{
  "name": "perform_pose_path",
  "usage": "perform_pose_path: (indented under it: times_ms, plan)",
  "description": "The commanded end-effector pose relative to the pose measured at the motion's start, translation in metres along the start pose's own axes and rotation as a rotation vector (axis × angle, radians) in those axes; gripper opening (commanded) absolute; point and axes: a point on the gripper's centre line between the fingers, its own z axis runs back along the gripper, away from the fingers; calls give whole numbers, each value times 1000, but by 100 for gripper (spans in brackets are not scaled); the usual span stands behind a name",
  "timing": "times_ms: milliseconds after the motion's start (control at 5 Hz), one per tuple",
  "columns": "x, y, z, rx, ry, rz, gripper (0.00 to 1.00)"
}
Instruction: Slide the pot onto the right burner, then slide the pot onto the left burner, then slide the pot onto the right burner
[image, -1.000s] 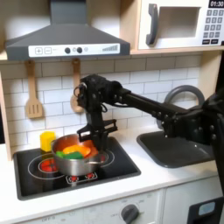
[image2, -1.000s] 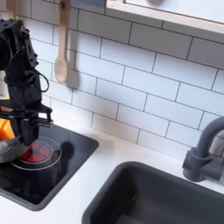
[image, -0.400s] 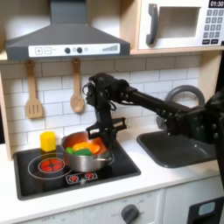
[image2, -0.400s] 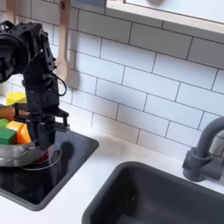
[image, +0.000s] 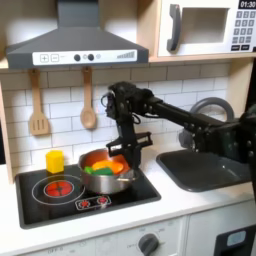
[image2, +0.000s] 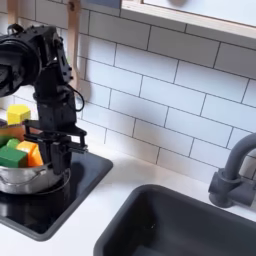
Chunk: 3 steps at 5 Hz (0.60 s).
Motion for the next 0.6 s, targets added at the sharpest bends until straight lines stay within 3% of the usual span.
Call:
perform_pose_path:
  times_ms: [0, 200, 400]
  plan:
    - [0, -4, -2, 2, 0, -4, 39]
    - [0, -2, -5, 1, -23, 3, 100]
    - [1, 0, -7, 10, -43, 9, 100]
